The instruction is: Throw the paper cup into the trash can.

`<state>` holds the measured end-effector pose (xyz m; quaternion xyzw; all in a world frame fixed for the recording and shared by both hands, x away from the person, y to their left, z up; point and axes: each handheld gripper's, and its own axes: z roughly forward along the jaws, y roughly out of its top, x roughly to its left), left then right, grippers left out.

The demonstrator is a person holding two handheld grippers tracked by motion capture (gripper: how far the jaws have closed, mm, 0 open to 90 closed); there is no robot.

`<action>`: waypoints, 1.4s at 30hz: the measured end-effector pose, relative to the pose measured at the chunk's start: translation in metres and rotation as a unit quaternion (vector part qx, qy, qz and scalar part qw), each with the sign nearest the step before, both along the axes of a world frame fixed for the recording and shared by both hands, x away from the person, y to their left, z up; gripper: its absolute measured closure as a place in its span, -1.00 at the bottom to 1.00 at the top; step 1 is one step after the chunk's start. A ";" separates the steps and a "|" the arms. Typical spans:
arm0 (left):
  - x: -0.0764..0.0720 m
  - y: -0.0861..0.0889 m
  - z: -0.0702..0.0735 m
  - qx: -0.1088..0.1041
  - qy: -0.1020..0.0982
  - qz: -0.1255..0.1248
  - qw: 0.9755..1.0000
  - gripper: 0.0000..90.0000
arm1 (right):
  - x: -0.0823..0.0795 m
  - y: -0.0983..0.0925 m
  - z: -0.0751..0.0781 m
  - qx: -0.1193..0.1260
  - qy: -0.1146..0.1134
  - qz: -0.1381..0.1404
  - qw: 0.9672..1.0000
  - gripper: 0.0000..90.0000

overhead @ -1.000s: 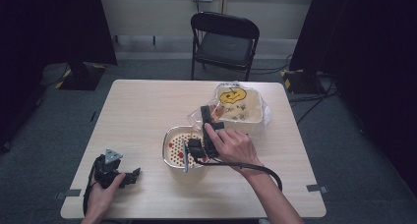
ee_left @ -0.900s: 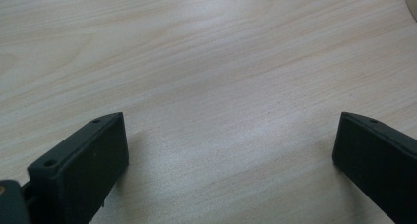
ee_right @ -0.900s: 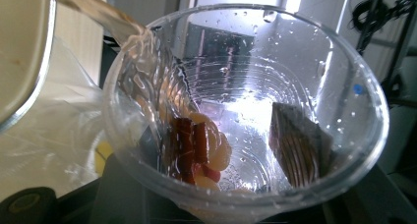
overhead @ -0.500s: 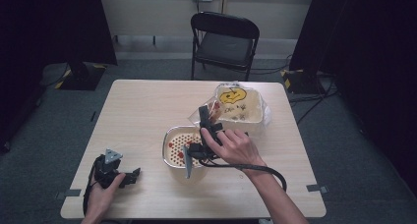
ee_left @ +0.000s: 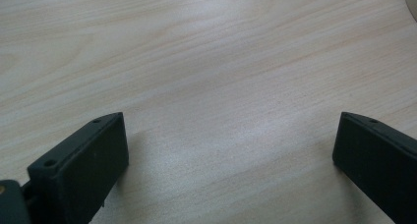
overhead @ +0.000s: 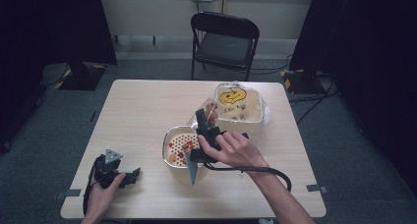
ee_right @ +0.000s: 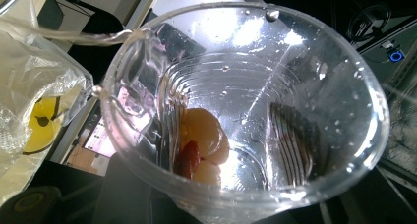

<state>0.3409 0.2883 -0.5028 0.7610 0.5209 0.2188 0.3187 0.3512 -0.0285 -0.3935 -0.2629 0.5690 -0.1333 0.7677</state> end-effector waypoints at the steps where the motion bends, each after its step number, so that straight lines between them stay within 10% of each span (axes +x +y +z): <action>1: 0.000 0.000 0.000 0.000 0.000 0.000 1.000 -1.00 | -0.001 0.000 -0.002 -0.011 -0.010 0.003 1.000 0.08; 9: 0.000 0.000 0.000 0.000 0.000 0.000 1.000 -1.00 | -0.007 0.002 -0.003 -0.069 -0.033 0.026 0.997 0.09; 23: 0.000 0.000 0.000 0.000 0.000 0.000 1.000 -1.00 | -0.001 0.001 0.006 -0.050 -0.025 0.016 0.998 0.09; 27: 0.000 0.000 0.000 0.000 0.000 0.000 1.000 -1.00 | -0.001 0.001 0.012 0.005 0.016 0.009 1.000 0.09; 29: 0.000 0.000 0.000 0.000 0.000 0.000 1.000 -1.00 | 0.000 0.000 0.020 0.076 0.074 -0.001 0.994 0.09; 33: 0.000 0.000 0.000 0.000 0.000 0.000 1.000 -1.00 | 0.001 -0.005 0.034 0.193 0.142 -0.003 0.971 0.09; 36: 0.000 0.000 0.000 0.000 0.000 0.000 1.000 -1.00 | 0.001 -0.007 0.044 0.276 0.198 0.004 0.941 0.09; 39: 0.000 0.000 0.000 0.000 0.000 0.000 1.000 -1.00 | 0.003 -0.012 0.053 0.363 0.252 0.015 0.897 0.09; 42: 0.000 0.000 0.000 0.000 0.000 0.000 1.000 -1.00 | 0.005 -0.017 0.058 0.450 0.301 0.025 0.841 0.09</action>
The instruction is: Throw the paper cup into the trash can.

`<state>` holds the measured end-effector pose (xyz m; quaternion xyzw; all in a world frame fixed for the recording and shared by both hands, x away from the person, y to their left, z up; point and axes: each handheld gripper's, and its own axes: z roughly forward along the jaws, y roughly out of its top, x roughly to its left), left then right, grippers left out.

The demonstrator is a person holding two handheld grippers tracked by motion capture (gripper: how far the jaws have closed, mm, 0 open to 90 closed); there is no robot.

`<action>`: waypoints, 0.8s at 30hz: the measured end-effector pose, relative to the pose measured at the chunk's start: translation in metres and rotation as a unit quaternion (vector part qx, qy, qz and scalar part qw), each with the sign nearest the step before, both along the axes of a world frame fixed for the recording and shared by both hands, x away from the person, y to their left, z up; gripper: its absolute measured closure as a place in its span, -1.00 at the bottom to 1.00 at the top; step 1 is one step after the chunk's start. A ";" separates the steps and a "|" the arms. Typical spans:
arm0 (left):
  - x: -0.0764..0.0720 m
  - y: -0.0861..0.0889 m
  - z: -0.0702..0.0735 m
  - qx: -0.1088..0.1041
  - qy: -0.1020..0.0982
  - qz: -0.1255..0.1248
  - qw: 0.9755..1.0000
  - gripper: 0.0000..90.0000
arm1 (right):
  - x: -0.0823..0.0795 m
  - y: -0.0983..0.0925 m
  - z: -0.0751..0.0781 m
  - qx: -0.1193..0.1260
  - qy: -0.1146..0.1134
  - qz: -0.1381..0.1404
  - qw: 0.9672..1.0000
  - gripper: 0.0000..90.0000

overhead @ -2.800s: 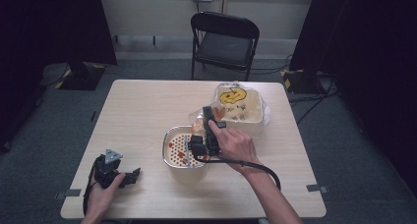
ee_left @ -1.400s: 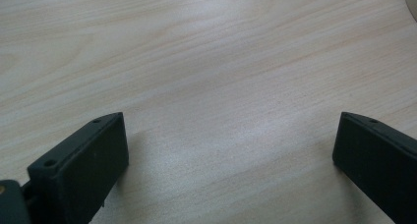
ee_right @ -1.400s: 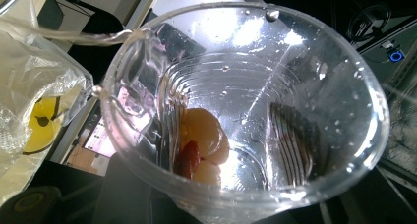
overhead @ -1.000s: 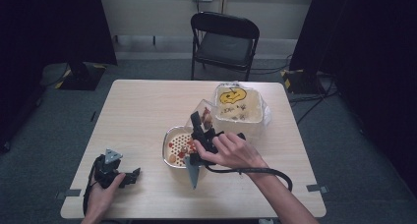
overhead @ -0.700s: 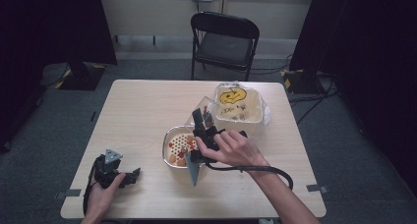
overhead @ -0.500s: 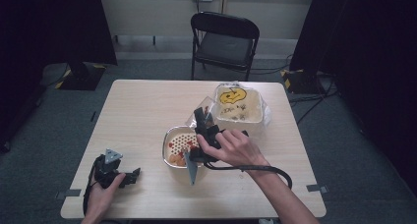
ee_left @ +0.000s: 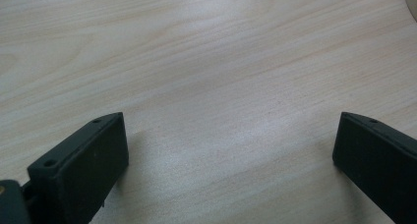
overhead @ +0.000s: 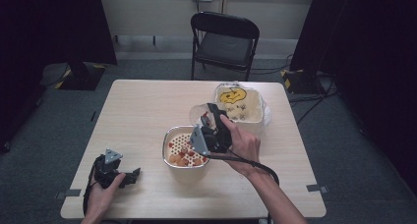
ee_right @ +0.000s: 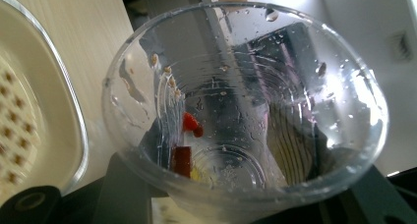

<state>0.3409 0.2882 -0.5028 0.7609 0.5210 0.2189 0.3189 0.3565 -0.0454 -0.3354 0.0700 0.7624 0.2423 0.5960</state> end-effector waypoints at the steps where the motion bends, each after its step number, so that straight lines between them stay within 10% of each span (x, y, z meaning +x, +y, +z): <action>1: 0.000 0.000 0.000 0.000 0.000 0.000 1.000 -1.00 | 0.002 -0.002 0.002 0.030 0.016 0.006 0.999 0.09; 4: 0.000 0.000 0.000 0.000 0.000 0.000 1.000 -1.00 | 0.006 -0.011 0.006 0.114 0.064 0.016 0.991 0.09; 8: 0.000 0.000 0.000 0.000 0.000 0.000 1.000 -1.00 | 0.011 -0.022 0.012 0.206 0.115 0.034 0.971 0.09; 18: 0.000 0.000 0.000 0.000 0.000 0.000 1.000 -1.00 | 0.025 -0.047 0.027 0.393 0.187 0.096 0.895 0.09; 24: 0.000 0.000 0.000 0.000 0.000 0.000 1.000 -1.00 | 0.030 -0.056 0.033 0.425 0.179 0.108 0.881 0.10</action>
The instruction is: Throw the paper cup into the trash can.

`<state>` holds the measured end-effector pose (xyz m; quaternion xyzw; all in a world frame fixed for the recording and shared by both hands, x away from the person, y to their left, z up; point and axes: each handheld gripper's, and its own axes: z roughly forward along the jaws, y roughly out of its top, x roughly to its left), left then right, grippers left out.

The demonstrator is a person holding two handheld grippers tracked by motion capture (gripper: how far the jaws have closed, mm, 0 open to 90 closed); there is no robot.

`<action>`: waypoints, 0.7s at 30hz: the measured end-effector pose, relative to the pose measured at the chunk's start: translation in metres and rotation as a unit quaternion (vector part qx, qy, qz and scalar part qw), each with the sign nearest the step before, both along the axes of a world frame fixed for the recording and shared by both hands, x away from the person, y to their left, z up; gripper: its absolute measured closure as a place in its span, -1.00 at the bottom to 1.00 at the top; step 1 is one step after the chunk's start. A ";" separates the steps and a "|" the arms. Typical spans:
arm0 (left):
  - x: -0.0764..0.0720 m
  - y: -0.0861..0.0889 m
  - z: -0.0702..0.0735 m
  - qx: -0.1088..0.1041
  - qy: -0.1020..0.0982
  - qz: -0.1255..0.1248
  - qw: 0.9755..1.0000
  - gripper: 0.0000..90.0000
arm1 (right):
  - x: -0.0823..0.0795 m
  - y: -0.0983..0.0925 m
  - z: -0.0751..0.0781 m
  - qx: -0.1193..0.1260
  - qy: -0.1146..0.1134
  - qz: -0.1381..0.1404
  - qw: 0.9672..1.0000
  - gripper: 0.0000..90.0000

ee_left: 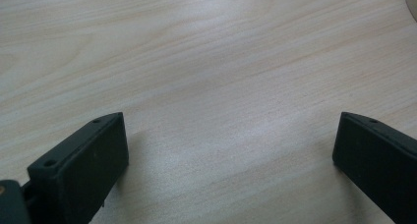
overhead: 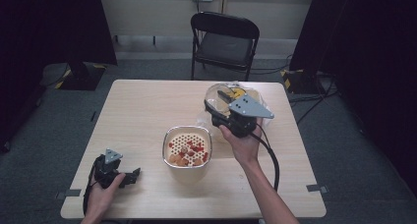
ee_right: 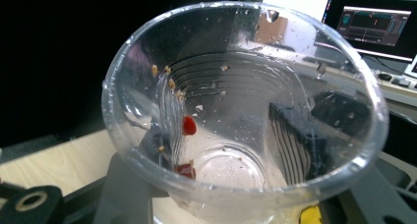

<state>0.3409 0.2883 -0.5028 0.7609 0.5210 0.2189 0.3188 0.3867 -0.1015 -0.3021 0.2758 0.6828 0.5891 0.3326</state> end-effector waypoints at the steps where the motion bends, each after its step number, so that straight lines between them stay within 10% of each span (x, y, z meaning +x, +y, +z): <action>1: 0.000 0.000 0.000 0.000 0.000 0.000 1.000 -1.00 | 0.002 -0.003 0.001 0.008 0.000 -0.001 1.000 0.10; 21: 0.000 0.000 0.000 0.001 0.000 -0.001 1.000 -1.00 | 0.053 -0.052 0.011 0.034 0.054 -0.095 0.993 0.06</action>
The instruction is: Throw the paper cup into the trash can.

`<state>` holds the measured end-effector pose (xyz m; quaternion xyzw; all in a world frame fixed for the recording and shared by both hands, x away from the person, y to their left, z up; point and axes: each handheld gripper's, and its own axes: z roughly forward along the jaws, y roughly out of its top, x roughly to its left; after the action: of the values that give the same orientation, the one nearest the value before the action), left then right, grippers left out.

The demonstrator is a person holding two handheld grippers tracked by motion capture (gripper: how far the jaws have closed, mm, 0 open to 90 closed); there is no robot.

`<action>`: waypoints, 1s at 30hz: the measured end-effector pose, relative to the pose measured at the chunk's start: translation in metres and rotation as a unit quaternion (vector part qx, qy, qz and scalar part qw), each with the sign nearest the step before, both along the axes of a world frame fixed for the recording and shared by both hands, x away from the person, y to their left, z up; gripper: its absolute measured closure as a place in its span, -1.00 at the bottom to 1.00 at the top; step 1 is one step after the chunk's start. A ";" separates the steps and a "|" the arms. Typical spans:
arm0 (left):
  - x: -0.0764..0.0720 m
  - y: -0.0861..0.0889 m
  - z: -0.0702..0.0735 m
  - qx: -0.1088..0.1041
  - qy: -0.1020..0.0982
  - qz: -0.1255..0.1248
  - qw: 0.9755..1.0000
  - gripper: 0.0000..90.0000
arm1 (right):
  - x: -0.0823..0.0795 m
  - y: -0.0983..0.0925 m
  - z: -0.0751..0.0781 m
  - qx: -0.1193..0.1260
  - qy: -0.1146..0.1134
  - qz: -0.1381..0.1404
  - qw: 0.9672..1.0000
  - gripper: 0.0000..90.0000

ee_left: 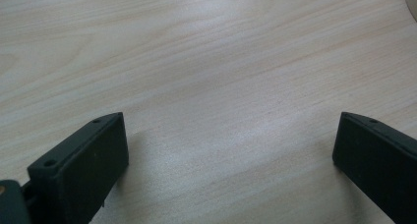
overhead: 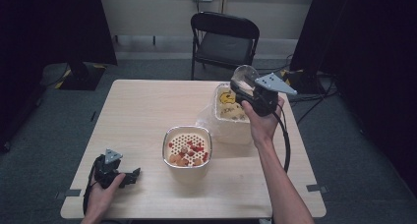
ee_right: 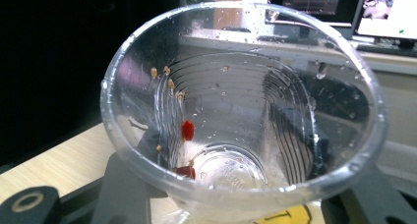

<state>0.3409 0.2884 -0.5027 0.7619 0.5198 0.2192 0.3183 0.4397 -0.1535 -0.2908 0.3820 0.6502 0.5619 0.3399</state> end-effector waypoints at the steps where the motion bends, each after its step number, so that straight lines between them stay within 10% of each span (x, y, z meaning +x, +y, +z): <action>1: 0.000 0.000 0.000 0.000 0.000 0.000 1.000 -1.00 | 0.003 -0.001 0.000 -0.001 0.004 -0.002 1.000 0.05; 13: 0.000 0.000 0.000 -0.001 0.000 0.001 1.000 -1.00 | 0.038 -0.012 -0.003 -0.016 0.048 -0.027 0.998 -0.31; 30: 0.000 0.000 0.000 -0.001 0.000 0.001 1.000 -1.00 | 0.044 -0.012 -0.005 -0.036 0.077 -0.018 0.996 -0.69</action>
<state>0.3409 0.2882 -0.5028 0.7608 0.5210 0.2189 0.3190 0.4841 -0.1655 -0.2954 0.4232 0.6873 0.5012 0.3119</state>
